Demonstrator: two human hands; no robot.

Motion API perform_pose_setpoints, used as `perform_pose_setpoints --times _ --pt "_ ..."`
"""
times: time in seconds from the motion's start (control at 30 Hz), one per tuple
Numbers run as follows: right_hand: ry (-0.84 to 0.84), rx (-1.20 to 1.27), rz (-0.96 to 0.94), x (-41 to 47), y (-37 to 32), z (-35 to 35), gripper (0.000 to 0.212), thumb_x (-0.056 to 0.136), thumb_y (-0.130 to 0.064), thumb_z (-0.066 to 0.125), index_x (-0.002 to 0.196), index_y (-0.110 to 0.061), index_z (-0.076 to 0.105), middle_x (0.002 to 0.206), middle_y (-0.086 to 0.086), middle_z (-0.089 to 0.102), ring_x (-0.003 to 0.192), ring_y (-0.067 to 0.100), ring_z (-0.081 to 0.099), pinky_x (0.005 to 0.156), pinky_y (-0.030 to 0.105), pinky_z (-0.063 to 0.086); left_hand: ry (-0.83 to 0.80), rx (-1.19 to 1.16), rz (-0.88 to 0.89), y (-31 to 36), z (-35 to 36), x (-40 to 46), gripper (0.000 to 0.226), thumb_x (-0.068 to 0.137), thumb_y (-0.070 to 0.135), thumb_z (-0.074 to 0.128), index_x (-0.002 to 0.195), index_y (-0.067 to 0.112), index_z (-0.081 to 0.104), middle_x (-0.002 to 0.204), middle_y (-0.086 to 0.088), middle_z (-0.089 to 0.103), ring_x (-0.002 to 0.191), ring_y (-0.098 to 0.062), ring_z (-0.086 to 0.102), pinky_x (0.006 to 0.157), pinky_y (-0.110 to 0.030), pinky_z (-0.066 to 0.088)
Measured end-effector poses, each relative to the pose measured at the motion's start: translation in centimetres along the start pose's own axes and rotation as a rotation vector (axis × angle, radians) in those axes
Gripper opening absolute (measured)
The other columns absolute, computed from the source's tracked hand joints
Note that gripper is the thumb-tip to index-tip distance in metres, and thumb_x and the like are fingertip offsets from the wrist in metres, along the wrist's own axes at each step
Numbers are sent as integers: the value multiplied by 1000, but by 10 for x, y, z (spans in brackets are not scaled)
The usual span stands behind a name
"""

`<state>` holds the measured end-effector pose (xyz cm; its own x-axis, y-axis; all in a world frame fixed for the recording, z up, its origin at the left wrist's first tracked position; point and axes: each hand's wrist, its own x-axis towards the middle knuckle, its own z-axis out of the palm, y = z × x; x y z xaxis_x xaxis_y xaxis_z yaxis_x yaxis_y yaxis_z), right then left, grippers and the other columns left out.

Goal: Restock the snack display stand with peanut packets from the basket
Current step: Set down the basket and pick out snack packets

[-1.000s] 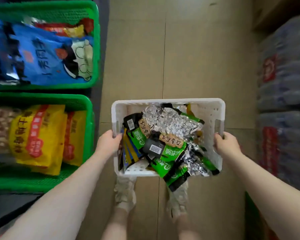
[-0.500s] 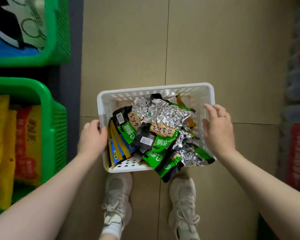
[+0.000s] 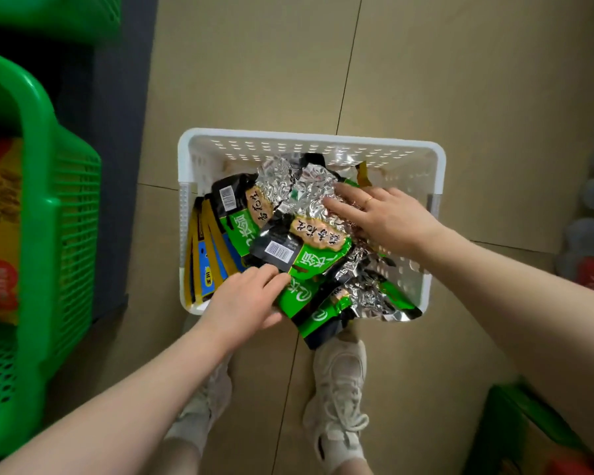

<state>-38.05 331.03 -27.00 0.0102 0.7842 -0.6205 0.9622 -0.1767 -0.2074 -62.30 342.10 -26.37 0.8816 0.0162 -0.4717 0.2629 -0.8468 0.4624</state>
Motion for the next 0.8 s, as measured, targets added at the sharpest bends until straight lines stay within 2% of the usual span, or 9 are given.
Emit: perform_pose_setpoints --times 0.17,0.23,0.4,0.47,0.5,0.6,0.67,0.73,0.8 --pt "-10 -96 -35 0 -2 -7 72 93 -9 42 148 -23 -2 155 20 17 128 35 42 105 42 38 279 24 105 -3 6 -4 22 84 31 49 101 17 49 87 -5 71 66 -24 65 46 -28 50" --pt "-11 -44 -39 0 -1 -14 68 93 -13 43 148 -18 4 151 22 27 120 36 48 101 43 44 315 -9 94 -4 -1 -1 12 88 23 43 95 16 49 81 -6 71 66 -25 65 47 -30 51" --pt "83 206 28 -5 2 -42 58 93 -12 38 146 -6 16 129 21 53 92 29 59 75 36 54 467 -100 44 -4 -49 -2 20 80 7 52 90 3 68 85 -12 73 79 -26 67 67 -36 56" --pt "129 272 168 -4 3 -53 43 94 -11 36 137 -9 33 103 12 63 68 19 52 57 24 44 506 -58 28 -6 -67 -16 24 80 8 50 97 5 66 82 -12 74 69 -24 71 57 -31 56" --pt "141 266 235 -2 3 -56 35 95 -14 36 129 -11 40 96 8 63 67 16 49 59 21 41 508 -15 12 -9 -74 -23 25 79 10 47 100 8 60 77 -12 74 60 -23 70 46 -30 54" --pt "88 248 336 14 -8 -60 38 86 -25 48 121 -12 44 113 8 58 97 23 54 88 38 50 464 82 -47 -23 -83 -36 31 74 10 41 104 11 49 73 -13 73 50 -25 67 33 -31 50" --pt "42 261 357 27 -23 -57 52 81 -31 54 128 -13 38 121 11 56 106 28 55 92 45 51 414 59 -123 -31 -79 -28 33 76 13 41 108 13 46 75 -13 72 51 -28 66 33 -33 50" --pt "129 269 345 39 -37 -53 57 85 -33 52 134 -12 32 128 14 53 109 32 56 86 46 52 411 -47 -274 -28 -69 -13 30 83 16 49 114 17 48 84 -12 72 59 -31 67 42 -36 53" --pt "239 229 299 46 -45 -45 60 90 -30 50 141 -10 25 136 14 49 120 34 50 96 47 45 437 -275 -472 -23 -59 2 36 84 13 62 119 16 54 96 -10 71 78 -30 68 62 -39 56"
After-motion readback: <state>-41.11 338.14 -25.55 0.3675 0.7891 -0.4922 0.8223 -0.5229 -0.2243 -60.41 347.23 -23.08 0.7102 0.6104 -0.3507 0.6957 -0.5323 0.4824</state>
